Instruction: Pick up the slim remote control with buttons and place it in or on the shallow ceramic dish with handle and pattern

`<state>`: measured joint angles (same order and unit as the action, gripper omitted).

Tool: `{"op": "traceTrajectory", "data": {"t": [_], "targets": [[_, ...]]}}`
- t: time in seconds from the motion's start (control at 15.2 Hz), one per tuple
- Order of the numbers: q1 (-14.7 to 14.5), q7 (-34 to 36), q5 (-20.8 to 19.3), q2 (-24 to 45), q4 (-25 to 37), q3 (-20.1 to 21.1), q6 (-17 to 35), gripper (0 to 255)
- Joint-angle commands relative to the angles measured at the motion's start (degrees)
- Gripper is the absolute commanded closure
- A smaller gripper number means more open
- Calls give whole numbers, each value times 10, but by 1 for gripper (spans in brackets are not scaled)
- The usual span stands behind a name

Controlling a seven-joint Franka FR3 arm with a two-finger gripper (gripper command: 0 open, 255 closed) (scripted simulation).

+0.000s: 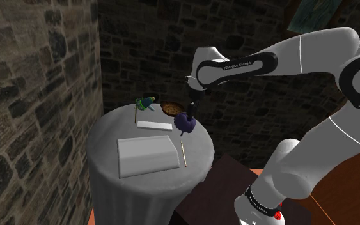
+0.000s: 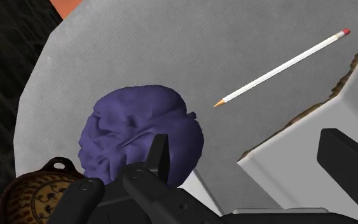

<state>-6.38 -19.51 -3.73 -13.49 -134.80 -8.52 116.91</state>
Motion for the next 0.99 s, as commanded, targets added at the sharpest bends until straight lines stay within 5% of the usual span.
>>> {"op": "traceTrajectory", "data": {"t": [0.0,0.92], "targets": [[-4,-26,8,52,24,-5,33,0],[-10,-165,75,350,252,23,130,0]]}}
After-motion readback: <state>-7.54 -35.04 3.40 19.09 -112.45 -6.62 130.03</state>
